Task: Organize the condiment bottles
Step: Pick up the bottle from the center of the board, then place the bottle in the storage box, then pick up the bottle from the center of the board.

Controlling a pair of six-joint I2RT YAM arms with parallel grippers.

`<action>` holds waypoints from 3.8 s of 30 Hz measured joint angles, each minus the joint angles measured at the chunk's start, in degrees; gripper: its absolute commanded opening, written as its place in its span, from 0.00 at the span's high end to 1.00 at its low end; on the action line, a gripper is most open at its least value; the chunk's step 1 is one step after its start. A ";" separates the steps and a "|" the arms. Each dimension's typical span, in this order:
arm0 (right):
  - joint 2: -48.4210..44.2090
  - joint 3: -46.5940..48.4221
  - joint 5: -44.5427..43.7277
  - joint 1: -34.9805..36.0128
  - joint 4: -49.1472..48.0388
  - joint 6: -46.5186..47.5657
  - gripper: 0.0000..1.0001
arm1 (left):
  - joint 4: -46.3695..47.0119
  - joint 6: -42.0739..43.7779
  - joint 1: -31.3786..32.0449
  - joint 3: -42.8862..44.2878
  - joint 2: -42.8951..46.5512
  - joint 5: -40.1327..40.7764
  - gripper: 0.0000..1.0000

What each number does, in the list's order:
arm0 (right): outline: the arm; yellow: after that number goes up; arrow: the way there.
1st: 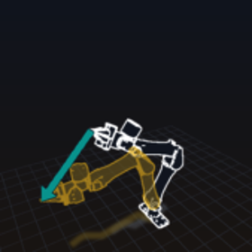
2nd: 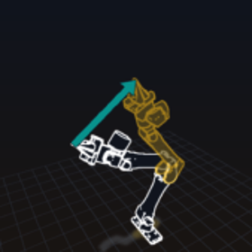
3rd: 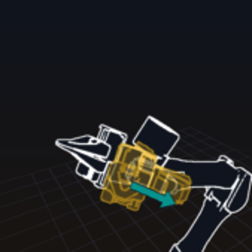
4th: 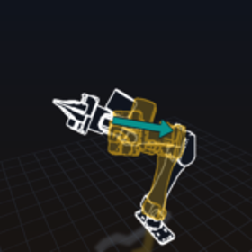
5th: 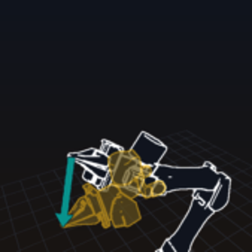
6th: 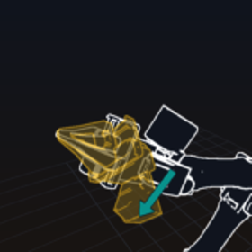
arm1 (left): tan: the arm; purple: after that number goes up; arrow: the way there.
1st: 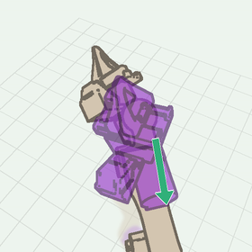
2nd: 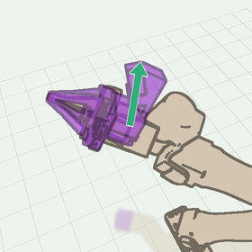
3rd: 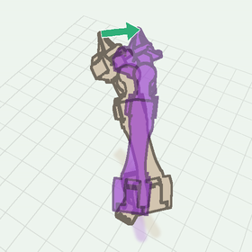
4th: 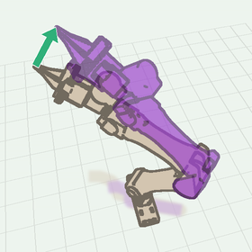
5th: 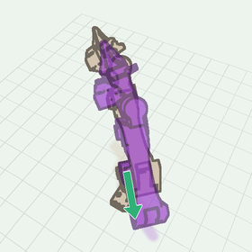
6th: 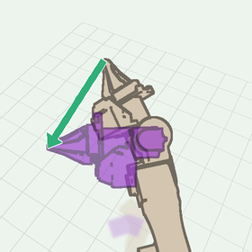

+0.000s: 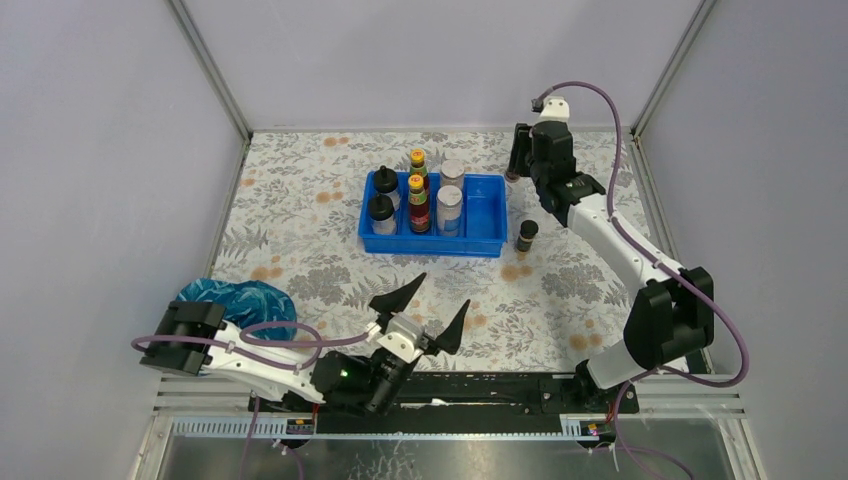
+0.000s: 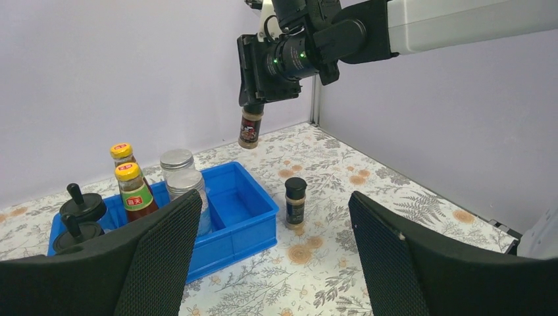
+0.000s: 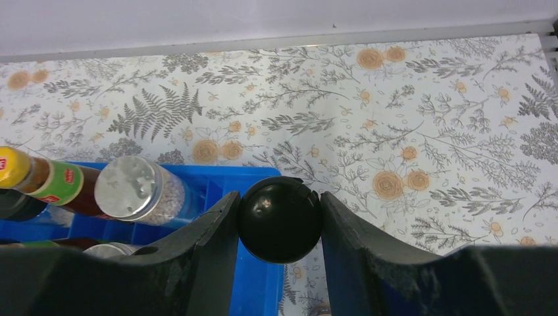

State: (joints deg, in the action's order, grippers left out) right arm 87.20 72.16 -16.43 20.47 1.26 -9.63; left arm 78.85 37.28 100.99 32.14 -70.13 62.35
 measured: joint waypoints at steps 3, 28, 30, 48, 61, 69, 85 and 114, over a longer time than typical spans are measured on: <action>0.85 2.29 0.50 0.63 1.20 0.48 1.00 | -0.04 -0.04 0.24 0.00 1.03 0.26 0.13; 16.76 8.68 1.18 5.81 5.77 2.51 1.00 | -1.40 -0.24 0.28 -0.59 5.14 1.22 0.13; 17.92 8.68 1.16 5.84 5.75 2.51 1.00 | -1.51 -0.33 0.28 -0.92 5.51 1.33 0.13; 23.71 11.80 2.62 5.86 4.00 2.62 1.00 | -1.70 -0.46 0.28 -2.43 7.02 1.62 0.13; 25.75 12.44 2.60 5.86 3.96 3.21 0.86 | -1.68 -0.39 0.28 -2.43 7.02 1.60 0.12; 26.01 12.55 2.58 5.86 3.41 3.19 0.39 | -1.68 -0.37 0.28 -2.84 7.02 1.62 0.12; 26.01 12.52 2.58 5.86 3.17 3.39 0.32 | -2.08 -0.42 0.28 -2.89 7.04 1.62 0.12; -21.40 -22.88 -6.95 6.86 6.10 -3.26 0.30 | -29.24 -21.31 0.59 -0.98 16.70 -0.66 0.10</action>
State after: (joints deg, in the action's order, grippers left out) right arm 65.80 49.28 -23.38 27.33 7.35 -12.88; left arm 49.60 15.97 101.58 31.16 -53.43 61.69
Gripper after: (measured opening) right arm 0.700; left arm 0.895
